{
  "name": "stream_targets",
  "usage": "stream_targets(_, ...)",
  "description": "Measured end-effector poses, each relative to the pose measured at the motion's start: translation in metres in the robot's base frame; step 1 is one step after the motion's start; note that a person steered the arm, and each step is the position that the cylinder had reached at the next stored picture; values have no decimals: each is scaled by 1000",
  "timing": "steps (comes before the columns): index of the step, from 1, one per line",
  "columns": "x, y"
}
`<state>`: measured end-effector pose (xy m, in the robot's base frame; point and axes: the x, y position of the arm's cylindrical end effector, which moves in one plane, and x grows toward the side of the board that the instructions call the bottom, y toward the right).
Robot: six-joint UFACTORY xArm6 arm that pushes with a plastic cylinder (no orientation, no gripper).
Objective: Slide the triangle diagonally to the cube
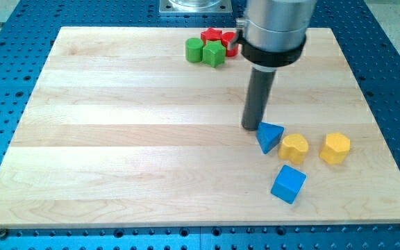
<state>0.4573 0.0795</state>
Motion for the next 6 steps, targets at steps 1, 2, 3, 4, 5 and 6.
stream_targets(1, -24, -4)
stream_targets(2, -28, 40)
stream_targets(3, 1, 85)
stream_targets(4, 21, 48)
stream_targets(5, 35, 19)
stream_targets(6, 25, 0)
